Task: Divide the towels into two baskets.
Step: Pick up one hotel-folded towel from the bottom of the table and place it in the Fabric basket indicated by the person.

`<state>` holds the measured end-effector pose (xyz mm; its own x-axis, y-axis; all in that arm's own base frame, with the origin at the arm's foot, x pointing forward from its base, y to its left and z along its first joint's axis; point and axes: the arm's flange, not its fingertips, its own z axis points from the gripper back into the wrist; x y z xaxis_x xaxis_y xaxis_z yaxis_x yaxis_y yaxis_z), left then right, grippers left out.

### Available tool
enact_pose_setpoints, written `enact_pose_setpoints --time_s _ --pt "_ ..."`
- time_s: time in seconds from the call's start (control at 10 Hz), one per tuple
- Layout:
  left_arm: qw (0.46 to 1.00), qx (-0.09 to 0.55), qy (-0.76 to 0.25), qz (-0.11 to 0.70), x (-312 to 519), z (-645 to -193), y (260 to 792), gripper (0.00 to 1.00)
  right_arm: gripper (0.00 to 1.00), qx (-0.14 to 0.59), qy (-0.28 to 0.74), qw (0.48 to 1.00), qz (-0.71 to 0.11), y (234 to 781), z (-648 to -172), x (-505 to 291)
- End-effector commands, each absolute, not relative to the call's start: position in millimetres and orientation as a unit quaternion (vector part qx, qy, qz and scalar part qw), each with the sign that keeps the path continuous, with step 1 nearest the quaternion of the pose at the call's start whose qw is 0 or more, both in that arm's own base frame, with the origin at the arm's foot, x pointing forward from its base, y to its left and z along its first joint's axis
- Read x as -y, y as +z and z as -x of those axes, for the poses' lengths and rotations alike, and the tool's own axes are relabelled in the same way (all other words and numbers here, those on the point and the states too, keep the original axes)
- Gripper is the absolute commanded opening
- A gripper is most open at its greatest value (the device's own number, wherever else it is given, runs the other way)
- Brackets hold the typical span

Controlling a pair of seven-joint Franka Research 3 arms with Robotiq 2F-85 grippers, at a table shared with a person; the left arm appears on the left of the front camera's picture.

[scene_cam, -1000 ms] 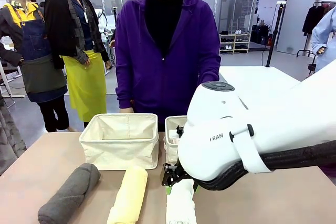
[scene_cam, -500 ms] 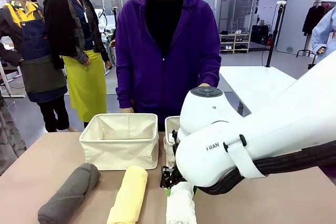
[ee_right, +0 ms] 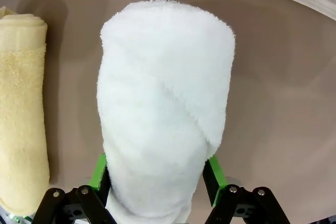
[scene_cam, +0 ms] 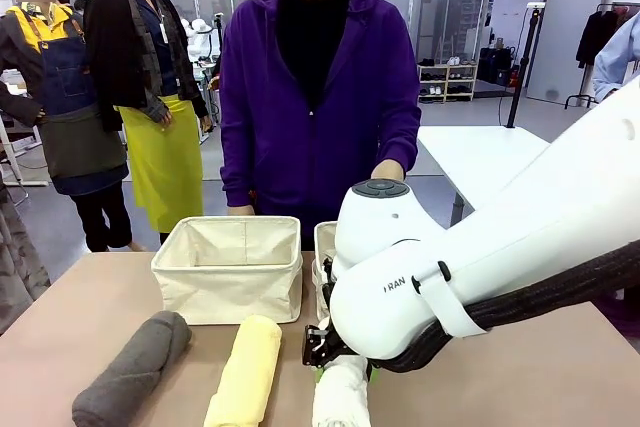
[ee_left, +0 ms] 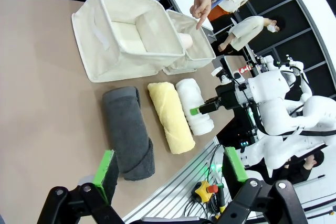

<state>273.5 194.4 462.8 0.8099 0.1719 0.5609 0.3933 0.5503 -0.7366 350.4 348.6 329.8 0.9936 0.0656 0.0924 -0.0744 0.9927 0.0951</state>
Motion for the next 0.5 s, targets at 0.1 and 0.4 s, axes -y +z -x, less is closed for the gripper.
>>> enact_pose_setpoints --time_s 0.1,0.4 --pt "0.818 0.312 -0.075 0.477 -197.0 -272.7 464.3 1.00 0.88 0.024 0.075 0.996 -0.052 324.6 -352.3 -356.2" --pt "0.818 0.312 -0.075 0.477 -197.0 -272.7 464.3 1.00 0.66 0.012 0.114 0.992 -0.055 323.2 -352.2 -354.4"
